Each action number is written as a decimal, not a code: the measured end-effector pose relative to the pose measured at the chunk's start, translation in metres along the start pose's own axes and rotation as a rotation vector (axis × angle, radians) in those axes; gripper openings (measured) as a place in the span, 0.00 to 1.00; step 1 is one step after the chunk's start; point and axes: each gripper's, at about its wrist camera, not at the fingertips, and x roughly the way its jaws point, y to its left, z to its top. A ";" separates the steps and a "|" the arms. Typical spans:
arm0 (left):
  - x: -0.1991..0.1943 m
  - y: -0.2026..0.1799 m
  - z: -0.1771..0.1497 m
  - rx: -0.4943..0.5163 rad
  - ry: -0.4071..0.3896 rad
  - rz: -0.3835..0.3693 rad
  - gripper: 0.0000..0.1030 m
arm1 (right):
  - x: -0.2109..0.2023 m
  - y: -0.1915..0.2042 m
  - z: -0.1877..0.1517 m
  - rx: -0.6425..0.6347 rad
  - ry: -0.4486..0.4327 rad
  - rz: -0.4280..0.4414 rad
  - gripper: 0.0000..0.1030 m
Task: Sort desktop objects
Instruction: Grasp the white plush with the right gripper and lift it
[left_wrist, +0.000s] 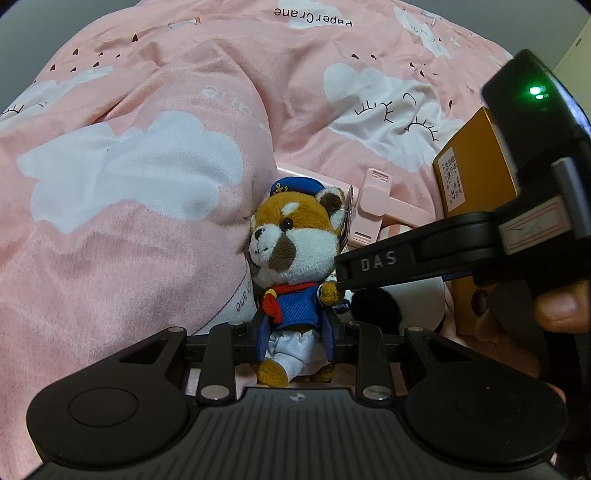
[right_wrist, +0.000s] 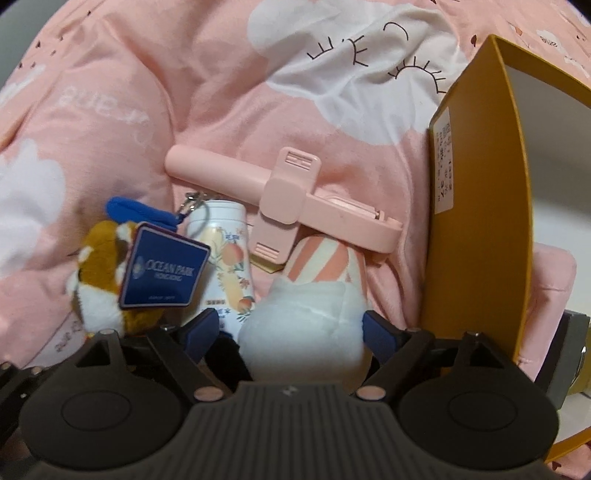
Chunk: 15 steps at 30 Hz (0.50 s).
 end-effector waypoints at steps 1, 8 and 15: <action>0.001 0.000 0.000 0.001 0.002 0.002 0.32 | 0.002 0.001 0.000 -0.005 -0.002 -0.006 0.84; 0.001 -0.002 -0.001 0.013 0.005 0.012 0.32 | 0.008 -0.001 0.000 -0.025 0.002 -0.038 0.81; -0.001 -0.004 -0.002 0.017 -0.004 0.013 0.32 | -0.009 -0.017 -0.005 -0.050 -0.024 0.007 0.62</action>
